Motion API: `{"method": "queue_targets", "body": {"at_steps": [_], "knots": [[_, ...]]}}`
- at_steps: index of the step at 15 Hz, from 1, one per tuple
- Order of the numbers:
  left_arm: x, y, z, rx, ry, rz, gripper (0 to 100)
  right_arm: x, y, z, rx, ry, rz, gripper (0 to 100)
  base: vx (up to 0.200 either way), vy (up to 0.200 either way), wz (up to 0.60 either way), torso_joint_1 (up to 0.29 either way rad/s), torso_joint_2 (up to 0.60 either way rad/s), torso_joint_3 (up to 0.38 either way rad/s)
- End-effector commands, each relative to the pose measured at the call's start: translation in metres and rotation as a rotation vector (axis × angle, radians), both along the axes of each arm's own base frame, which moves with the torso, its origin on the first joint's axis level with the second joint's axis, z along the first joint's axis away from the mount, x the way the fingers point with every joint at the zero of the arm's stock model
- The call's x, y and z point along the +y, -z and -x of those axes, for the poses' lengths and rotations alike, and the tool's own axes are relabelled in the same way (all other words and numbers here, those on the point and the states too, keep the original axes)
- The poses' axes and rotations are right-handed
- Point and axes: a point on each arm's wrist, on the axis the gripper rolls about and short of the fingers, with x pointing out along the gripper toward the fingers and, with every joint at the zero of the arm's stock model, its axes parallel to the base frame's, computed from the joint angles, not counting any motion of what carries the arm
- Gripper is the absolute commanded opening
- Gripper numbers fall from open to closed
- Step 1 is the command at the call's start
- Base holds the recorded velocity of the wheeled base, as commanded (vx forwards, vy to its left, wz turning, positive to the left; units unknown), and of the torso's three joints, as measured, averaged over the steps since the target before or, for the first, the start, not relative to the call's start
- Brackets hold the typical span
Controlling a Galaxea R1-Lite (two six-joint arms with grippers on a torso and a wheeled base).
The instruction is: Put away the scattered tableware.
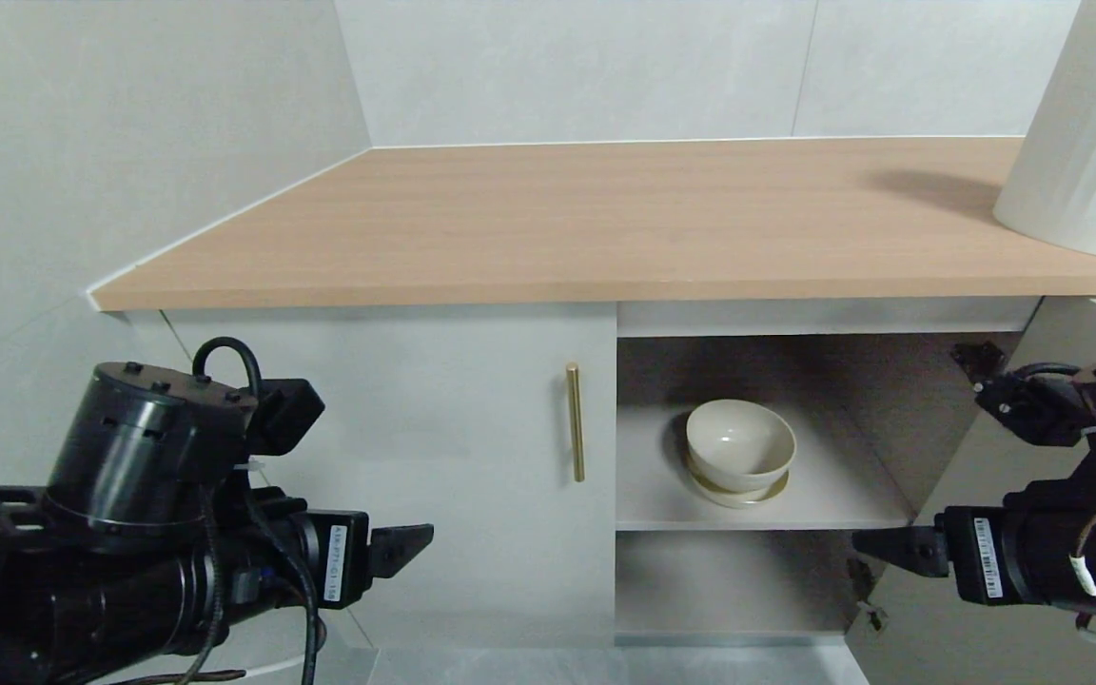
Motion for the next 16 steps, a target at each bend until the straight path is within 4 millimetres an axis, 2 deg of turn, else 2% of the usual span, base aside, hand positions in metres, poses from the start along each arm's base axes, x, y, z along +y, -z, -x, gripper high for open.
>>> {"method": "queue_targets", "body": {"at_steps": [1,2,16], "knots": [[-0.0028,0.0061,-0.0047,0.019,-0.01,-0.023,100,-0.0014,-0.0086,0.0062,-0.033,-0.01,-0.022,100,0.0,0.0,0.0,0.0,0.0,0.0],[-0.0027,0.0065,-0.0045,0.021,-0.01,-0.024,100,-0.0006,-0.0067,0.005,-0.025,-0.01,-0.017,100,0.0,0.0,0.0,0.0,0.0,0.0],[-0.0041,0.0078,-0.0049,0.026,-0.005,-0.027,100,0.0012,0.0011,0.0021,0.008,-0.011,0.007,100,-0.2,0.0,0.0,0.002,0.01,0.004]]}}
